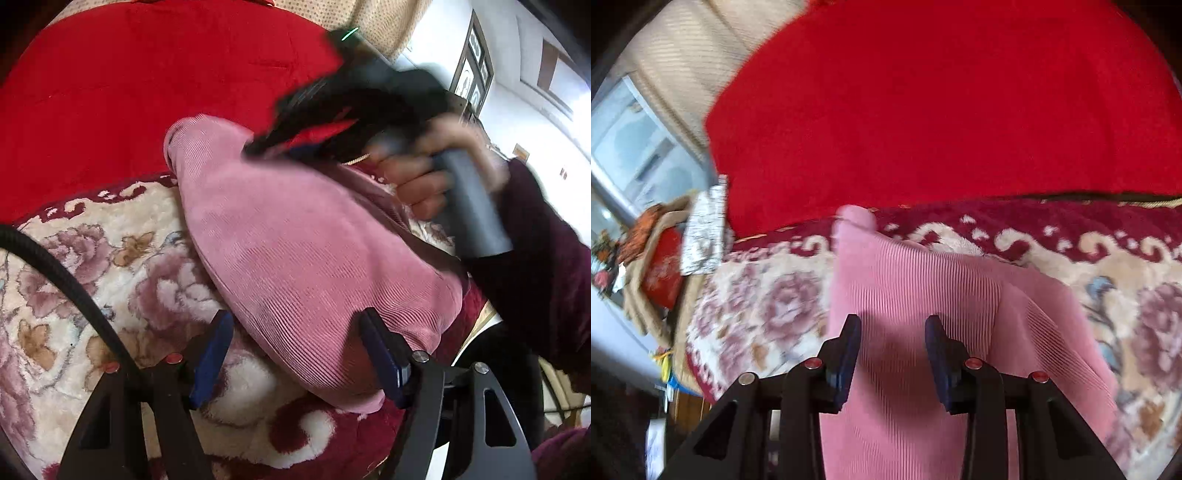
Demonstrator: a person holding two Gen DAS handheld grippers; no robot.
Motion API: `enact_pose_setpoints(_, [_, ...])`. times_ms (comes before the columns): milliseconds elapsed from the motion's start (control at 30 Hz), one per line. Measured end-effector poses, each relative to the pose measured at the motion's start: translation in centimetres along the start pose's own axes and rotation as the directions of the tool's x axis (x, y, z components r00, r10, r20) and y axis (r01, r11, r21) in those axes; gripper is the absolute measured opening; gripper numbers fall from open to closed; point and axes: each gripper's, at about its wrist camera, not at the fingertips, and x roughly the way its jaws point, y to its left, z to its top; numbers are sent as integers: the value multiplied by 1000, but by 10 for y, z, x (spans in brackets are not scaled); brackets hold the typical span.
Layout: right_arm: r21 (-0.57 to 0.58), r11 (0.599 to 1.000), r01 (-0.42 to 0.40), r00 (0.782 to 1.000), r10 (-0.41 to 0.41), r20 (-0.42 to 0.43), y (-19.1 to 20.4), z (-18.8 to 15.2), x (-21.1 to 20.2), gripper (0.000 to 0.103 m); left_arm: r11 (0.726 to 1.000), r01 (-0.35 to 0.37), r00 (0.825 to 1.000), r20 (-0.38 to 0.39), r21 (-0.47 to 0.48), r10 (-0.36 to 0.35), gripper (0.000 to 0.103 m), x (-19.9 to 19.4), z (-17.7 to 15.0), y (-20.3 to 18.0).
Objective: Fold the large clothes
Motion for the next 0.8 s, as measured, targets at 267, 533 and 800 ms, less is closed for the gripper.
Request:
enact_pose_setpoints(267, [-46, 999, -19, 999, 21, 33, 3, -11, -20, 40, 1000, -25, 1000, 1, 11, 25, 77, 3, 0, 0])
enact_pose_setpoints(533, [-139, 990, -13, 993, 29, 117, 5, -64, -96, 40, 998, -62, 998, 8, 3, 62, 78, 0, 2, -1])
enact_pose_setpoints(800, [-160, 985, 72, 996, -63, 59, -8, -117, -79, 41, 996, -84, 996, 16, 5, 84, 78, -5, 0, -7])
